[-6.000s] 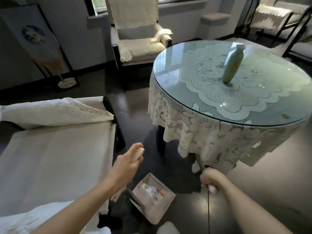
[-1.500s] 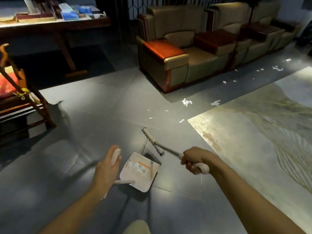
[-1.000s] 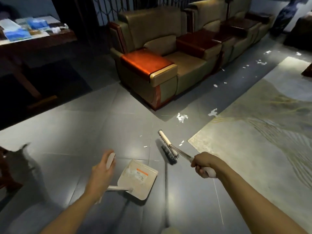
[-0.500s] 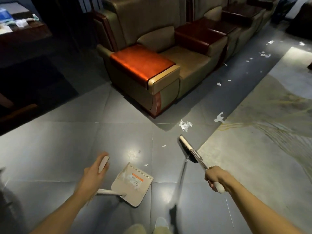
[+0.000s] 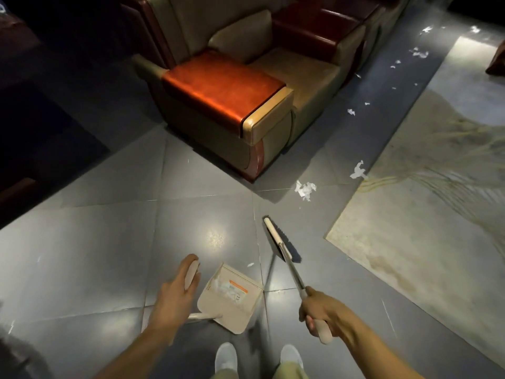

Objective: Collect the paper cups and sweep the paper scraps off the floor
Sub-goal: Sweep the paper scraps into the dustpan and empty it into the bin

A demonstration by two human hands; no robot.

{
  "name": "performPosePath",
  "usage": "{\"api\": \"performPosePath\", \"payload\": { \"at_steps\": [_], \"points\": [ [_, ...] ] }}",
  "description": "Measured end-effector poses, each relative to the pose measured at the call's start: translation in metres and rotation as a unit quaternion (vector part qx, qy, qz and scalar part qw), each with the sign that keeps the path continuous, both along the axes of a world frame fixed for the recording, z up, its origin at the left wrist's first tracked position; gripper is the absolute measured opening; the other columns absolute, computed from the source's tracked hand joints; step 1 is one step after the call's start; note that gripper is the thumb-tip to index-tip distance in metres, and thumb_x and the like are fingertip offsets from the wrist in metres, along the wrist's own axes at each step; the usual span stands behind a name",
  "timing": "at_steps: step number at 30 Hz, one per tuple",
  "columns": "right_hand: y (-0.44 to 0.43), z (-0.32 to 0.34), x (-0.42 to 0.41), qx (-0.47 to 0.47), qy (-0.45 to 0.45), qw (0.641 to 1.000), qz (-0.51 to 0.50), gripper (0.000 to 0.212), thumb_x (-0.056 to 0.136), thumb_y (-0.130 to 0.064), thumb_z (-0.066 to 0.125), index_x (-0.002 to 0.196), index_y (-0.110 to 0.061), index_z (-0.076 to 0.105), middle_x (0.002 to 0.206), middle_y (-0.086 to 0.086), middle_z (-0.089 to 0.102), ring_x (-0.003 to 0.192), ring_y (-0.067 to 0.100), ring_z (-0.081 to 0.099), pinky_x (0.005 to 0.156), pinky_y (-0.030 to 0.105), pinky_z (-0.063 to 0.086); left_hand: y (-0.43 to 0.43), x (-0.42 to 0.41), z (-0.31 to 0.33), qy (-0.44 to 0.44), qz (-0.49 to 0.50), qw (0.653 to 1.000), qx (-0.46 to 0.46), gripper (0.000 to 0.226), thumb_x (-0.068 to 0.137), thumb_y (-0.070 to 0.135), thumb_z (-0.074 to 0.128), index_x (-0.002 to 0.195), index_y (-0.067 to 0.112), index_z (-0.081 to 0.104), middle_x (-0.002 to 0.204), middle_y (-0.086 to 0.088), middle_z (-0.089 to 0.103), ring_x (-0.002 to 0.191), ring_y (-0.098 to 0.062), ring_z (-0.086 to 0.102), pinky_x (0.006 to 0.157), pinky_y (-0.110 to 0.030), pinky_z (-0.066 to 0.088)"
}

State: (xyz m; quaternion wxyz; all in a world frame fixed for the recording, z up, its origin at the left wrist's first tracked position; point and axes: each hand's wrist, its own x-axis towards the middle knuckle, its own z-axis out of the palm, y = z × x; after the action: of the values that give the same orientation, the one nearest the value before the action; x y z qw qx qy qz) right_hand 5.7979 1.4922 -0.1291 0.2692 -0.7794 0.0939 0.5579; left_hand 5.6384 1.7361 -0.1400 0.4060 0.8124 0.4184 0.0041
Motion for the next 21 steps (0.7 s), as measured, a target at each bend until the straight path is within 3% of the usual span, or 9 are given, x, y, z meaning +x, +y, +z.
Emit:
{"api": "performPosePath", "payload": {
  "at_steps": [3, 7, 11, 15, 18, 21],
  "points": [
    [0.014, 0.012, -0.01, 0.006, -0.021, 0.999, -0.034, 0.038, 0.093, -0.003, 0.044, 0.13, -0.014, 0.045, 0.071, 0.011, 0.057, 0.04, 0.01, 0.047, 0.044, 0.019, 0.046, -0.001, -0.004, 0.005, 0.003, -0.017, 1.0, -0.017, 0.033, 0.098, 0.037, 0.042, 0.131, 0.037, 0.043, 0.113, 0.006, 0.057, 0.096, -0.023, 0.058, 0.079, -0.027, 0.041],
    [0.01, 0.034, -0.006, 0.004, -0.049, 0.997, -0.064, 0.033, 0.089, 0.002, 0.045, 0.115, -0.018, 0.046, 0.062, 0.01, 0.053, 0.032, 0.009, 0.042, 0.039, 0.016, 0.04, 0.001, -0.014, 0.011, 0.026, -0.034, 0.999, -0.008, 0.037, 0.097, 0.04, 0.04, 0.134, 0.037, 0.039, 0.11, 0.003, 0.057, 0.089, -0.02, 0.058, 0.073, -0.028, 0.044],
    [-0.001, 0.042, 0.016, -0.007, -0.082, 0.995, -0.057, 0.033, 0.086, 0.007, 0.044, 0.11, -0.016, 0.049, 0.058, 0.008, 0.049, 0.03, 0.01, 0.04, 0.038, 0.016, 0.039, 0.008, -0.02, 0.015, 0.008, -0.031, 0.999, -0.008, 0.037, 0.098, 0.036, 0.042, 0.134, 0.033, 0.041, 0.117, 0.0, 0.059, 0.096, -0.024, 0.059, 0.079, -0.03, 0.044],
    [-0.001, 0.025, 0.05, -0.022, -0.095, 0.995, -0.021, 0.033, 0.086, 0.008, 0.04, 0.11, -0.015, 0.044, 0.057, 0.008, 0.048, 0.032, 0.011, 0.039, 0.039, 0.017, 0.038, 0.019, -0.016, 0.014, 0.01, -0.03, 0.999, -0.011, 0.033, 0.098, 0.037, 0.041, 0.131, 0.038, 0.041, 0.106, 0.008, 0.055, 0.087, -0.017, 0.055, 0.077, -0.028, 0.045],
    [0.011, 0.006, 0.063, -0.024, -0.095, 0.994, 0.037, 0.037, 0.084, 0.006, 0.042, 0.119, -0.003, 0.046, 0.06, 0.01, 0.051, 0.042, 0.017, 0.045, 0.047, 0.024, 0.042, 0.026, -0.013, 0.008, 0.022, -0.036, 0.999, 0.004, 0.033, 0.097, 0.04, 0.042, 0.13, 0.041, 0.041, 0.107, 0.013, 0.055, 0.097, -0.022, 0.061, 0.084, -0.032, 0.048],
    [0.03, -0.004, 0.053, -0.018, -0.091, 0.987, 0.131, 0.045, 0.08, 0.002, 0.048, 0.125, 0.0, 0.046, 0.082, 0.015, 0.06, 0.064, 0.021, 0.052, 0.066, 0.033, 0.048, 0.028, -0.005, 0.004, -0.007, -0.034, 0.999, 0.009, 0.023, 0.097, 0.036, 0.046, 0.117, 0.047, 0.045, 0.101, 0.005, 0.064, 0.086, -0.02, 0.063, 0.076, -0.031, 0.048]
  ]
}}
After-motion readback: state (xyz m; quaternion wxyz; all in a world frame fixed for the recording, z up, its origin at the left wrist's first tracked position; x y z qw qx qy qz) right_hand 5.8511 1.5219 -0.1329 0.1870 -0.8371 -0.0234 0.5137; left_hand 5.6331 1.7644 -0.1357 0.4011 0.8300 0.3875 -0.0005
